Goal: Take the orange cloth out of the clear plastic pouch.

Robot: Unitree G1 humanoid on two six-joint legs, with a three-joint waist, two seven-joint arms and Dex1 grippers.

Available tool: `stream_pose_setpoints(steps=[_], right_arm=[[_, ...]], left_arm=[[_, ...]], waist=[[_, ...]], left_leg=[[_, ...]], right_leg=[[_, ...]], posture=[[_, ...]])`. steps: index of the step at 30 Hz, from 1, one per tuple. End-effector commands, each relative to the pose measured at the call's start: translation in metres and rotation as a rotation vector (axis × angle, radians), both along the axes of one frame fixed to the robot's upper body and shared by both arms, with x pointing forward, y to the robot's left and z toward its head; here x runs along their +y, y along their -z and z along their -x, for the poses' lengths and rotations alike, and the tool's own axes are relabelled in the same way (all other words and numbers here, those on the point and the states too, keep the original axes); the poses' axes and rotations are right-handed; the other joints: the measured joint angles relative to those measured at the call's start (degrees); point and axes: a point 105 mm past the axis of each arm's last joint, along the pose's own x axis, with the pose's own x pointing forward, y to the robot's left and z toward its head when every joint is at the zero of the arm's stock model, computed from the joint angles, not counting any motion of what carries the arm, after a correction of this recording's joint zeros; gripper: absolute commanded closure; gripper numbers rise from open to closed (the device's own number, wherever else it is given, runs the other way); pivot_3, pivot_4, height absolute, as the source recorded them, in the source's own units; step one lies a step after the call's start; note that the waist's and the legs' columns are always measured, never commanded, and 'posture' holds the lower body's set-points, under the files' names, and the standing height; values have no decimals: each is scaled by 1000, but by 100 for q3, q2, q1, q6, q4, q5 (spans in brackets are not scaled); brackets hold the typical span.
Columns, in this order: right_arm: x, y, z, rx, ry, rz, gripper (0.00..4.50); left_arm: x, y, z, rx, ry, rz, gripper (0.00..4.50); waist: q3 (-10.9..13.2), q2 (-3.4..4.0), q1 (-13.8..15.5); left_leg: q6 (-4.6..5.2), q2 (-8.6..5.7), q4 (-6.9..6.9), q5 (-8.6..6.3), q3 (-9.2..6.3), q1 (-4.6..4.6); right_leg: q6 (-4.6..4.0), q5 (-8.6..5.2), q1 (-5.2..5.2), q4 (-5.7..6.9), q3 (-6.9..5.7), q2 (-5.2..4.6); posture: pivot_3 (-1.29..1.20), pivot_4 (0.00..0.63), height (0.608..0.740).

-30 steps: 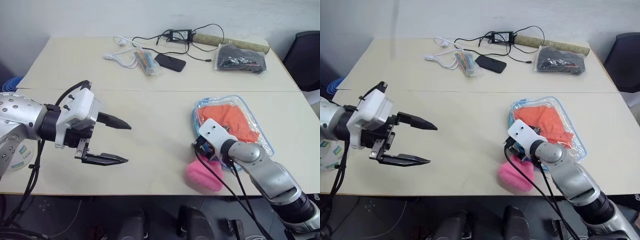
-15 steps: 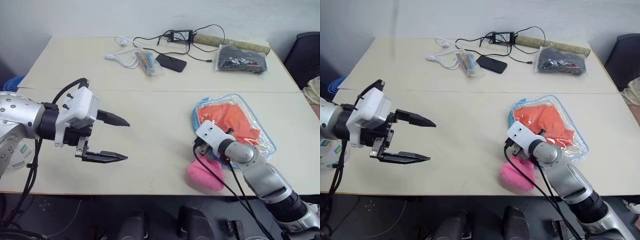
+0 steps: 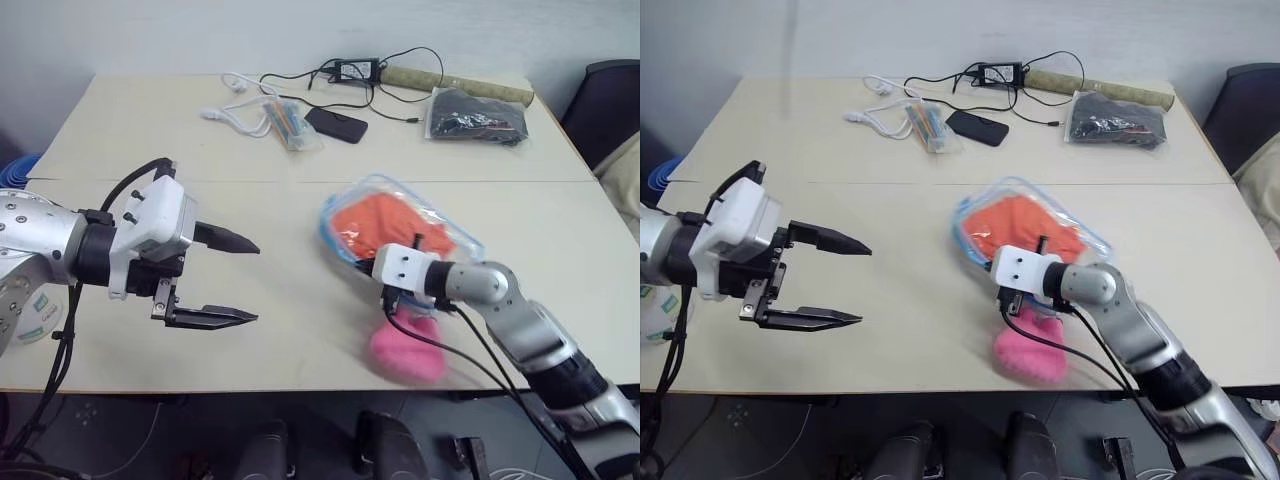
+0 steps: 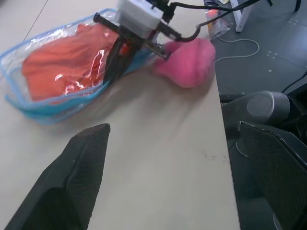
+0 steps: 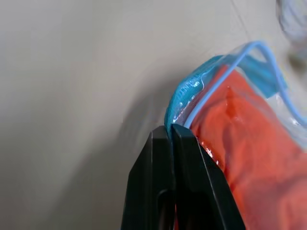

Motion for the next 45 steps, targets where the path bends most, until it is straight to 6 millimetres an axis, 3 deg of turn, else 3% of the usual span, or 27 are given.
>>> stream_pose_setpoints(steps=[1, 7, 10, 16, 19, 25, 29, 30, 32, 35, 36, 38, 40, 42, 45], right_arm=[[10, -5, 3, -79, -245, 83, 4462], [21, -2, -5, -137, -457, 172, 4462], [22, 11, 4, -107, -555, 214, 4462], [27, 23, 5, -59, -550, 206, 4462], [30, 24, 2, -25, -511, 192, 3850], [31, 14, 1, 25, -463, 153, 1906], [29, -8, 7, 83, -441, 80, 598], [28, -21, 8, 116, -423, 34, 273], [19, -49, 9, 206, -373, -54, 32], [-26, -75, 7, 323, -254, -95, 32], [-50, -73, 7, 354, -191, -62, 32], [-78, -68, 11, 392, -123, -8, 32], [-114, -49, 24, 486, -38, 64, 32], [-133, -37, 36, 560, 12, 92, 32], [-139, -16, 49, 602, 39, 101, 32]], left_arm=[[0, -1, 12, -2, 19, -19, 0], [8, 5, 25, 37, -29, -28, 0], [11, 7, 29, 42, -58, -29, 0], [12, 7, 30, 34, -81, -25, 0], [12, 10, 31, 35, -84, -41, 0], [10, 8, 30, 38, -67, -39, 0], [9, 8, 29, 43, -49, -36, 0], [9, 8, 29, 45, -45, -36, 0], [8, 9, 28, 47, -36, -34, 0], [6, 10, 28, 54, -15, -24, 0], [4, 10, 29, 58, -3, -19, 0], [3, 11, 30, 63, 9, -14, 0], [0, 11, 29, 61, 22, 1, 0], [-2, 11, 30, 60, 32, 11, 0], [-3, 12, 29, 56, 44, 9, 0]], waist=[[0, -1, -22], [2, -3, -92], [2, -2, -84], [2, -2, -87], [2, -1, -88], [2, -1, -80], [3, 0, -77], [4, 1, -76], [4, 2, -67], [5, 3, -6], [5, 3, 36], [5, 3, 133], [4, 2, 165], [4, 2, 182], [5, 6, 112]], left_leg=[[0, 4, 1, 0, -1, 1], [0, 22, 2, 0, -15, -5], [0, 25, 2, 0, -18, -5], [-2, 25, 4, 1, -21, -4], [-2, 24, 4, 1, -22, -3], [-3, 23, 4, 1, -22, -4], [-4, 23, 4, 0, -23, -5], [-4, 23, 4, 0, -23, -5], [-4, 23, 4, 0, -23, -5], [-4, 21, 6, 0, -24, -7], [-4, 21, 6, 0, -24, -6], [-1, 16, 6, -1, -26, -8], [-2, 15, 6, -4, -32, -8], [-2, 14, 3, -4, -31, -8], [-2, 13, 3, -3, -13, 2]], right_leg=[[0, 0, 0, 0, 0, 0], [0, 0, 2, -3, -4, -1], [-2, -1, 2, -1, -5, 0], [-4, -2, 4, 3, -3, 0], [-4, -2, 4, 3, -1, 0], [-6, -3, 4, 3, -1, 0], [-6, -3, 4, 3, -2, 0], [-6, -3, 4, 3, -1, 0], [-6, -3, 4, 5, -2, 0], [-6, -3, 4, 4, -2, -1], [-6, -3, 6, 1, -2, -1], [-6, -3, 8, -6, -1, -2], [-6, -3, 14, -14, 0, 0], [-6, -3, 16, -16, -2, -1], [-6, -3, 15, -6, 6, 1]], posture=[[0, 150, 740], [0, 150, 740], [0, 150, 740], [0, 150, 740], [0, 150, 740], [0, 150, 740], [0, 150, 740], [0, 150, 740], [0, 150, 740], [0, 150, 740], [0, 150, 740], [0, 150, 740], [0, 150, 740], [0, 150, 740], [0, 150, 740]])
